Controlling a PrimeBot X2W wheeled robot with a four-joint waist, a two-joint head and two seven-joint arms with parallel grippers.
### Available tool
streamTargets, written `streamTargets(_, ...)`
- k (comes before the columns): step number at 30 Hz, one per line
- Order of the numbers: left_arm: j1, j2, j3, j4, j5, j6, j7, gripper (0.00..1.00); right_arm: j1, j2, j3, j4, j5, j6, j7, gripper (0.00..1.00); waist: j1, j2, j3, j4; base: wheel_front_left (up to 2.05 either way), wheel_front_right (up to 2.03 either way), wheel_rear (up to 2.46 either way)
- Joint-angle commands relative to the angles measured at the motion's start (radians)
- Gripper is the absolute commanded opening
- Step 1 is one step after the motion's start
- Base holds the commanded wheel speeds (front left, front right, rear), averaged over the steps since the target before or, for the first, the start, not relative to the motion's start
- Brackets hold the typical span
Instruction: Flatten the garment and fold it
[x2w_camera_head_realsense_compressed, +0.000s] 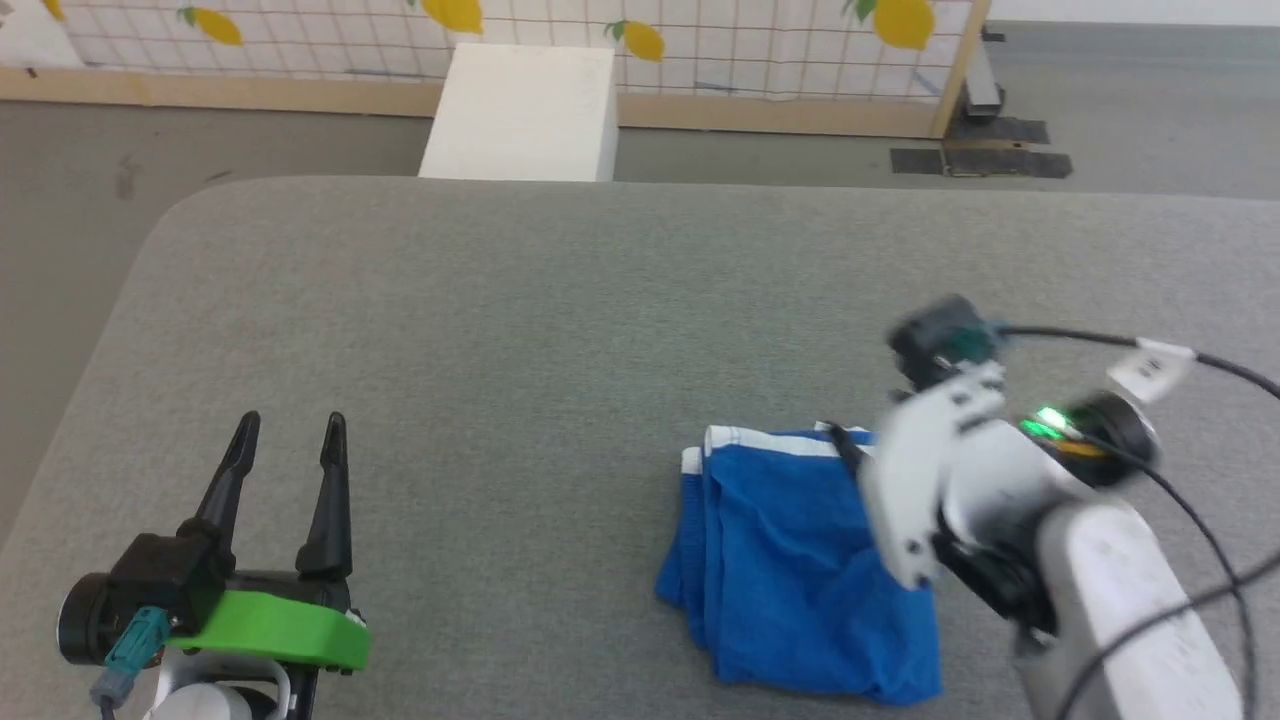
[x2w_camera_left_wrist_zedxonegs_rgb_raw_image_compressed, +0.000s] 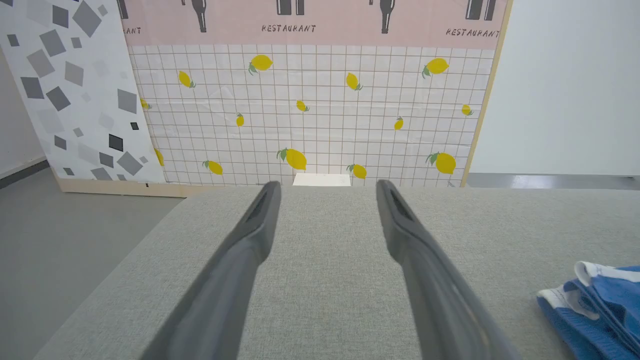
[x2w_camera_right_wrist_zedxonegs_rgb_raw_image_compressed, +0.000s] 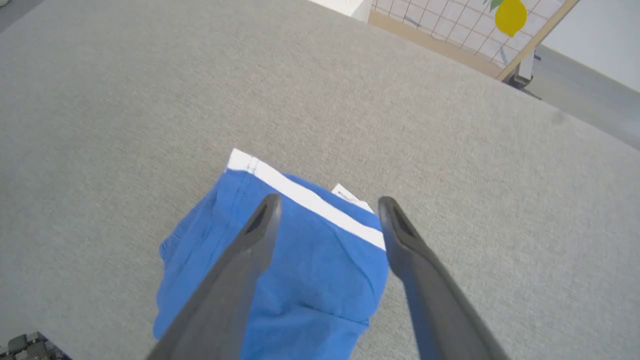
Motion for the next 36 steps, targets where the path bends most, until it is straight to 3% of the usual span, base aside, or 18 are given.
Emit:
streamTargets(1,0.009,-0.001,0.001,-0.004,0.015,-0.002,-0.004,1.0,0.046,-0.004,-0.024,-0.011,-0.025,-0.002,0.017,1.0,0.0,0.0,0.0,-0.009,0.0,0.0,0.0)
streamTargets(9,0.003,-0.005,-0.001,-0.003,0.016,-0.009,-0.004,1.0,0.207,0.006,-0.113,0.012,-0.093,-0.002,0.061,1.0,0.0,0.0,0.02,-0.003,0.0,0.0,0.0)
streamTargets(19,-0.005,-0.001,-0.003,0.002,0.018,-0.017,-0.004,1.0,0.203,0.018,-0.143,0.207,-0.102,-0.002,-0.022,1.0,0.0,0.0,0.035,0.013,0.0,0.0,0.0)
streamTargets(20,-0.005,0.0,-0.002,0.003,0.018,-0.018,-0.004,1.0,0.199,0.018,-0.143,0.223,-0.093,-0.002,-0.029,0.93,0.0,0.0,0.035,0.012,0.0,0.0,0.0)
streamTargets(21,-0.004,0.001,-0.001,0.003,0.019,-0.018,-0.004,1.0,0.19,0.018,-0.139,0.238,-0.084,-0.002,-0.045,0.4,0.0,0.0,0.035,0.008,0.0,0.0,0.0)
streamTargets(22,-0.003,0.002,0.0,0.003,0.019,-0.018,-0.004,1.0,0.183,0.018,-0.134,0.248,-0.079,-0.002,-0.057,0.0,0.0,0.0,0.035,0.005,0.0,0.0,0.0)
streamTargets(28,0.019,0.002,0.016,-0.01,0.016,-0.01,-0.004,1.0,0.128,0.004,-0.064,0.269,-0.064,-0.002,-0.071,0.0,0.0,0.0,0.042,-0.083,0.0,0.0,0.0)
streamTargets(36,0.021,0.0,0.038,-0.063,0.015,-0.006,-0.004,1.0,-0.004,-0.191,0.075,0.207,0.011,-0.002,-0.017,0.0,0.0,0.0,0.112,-0.29,0.0,0.0,0.0)
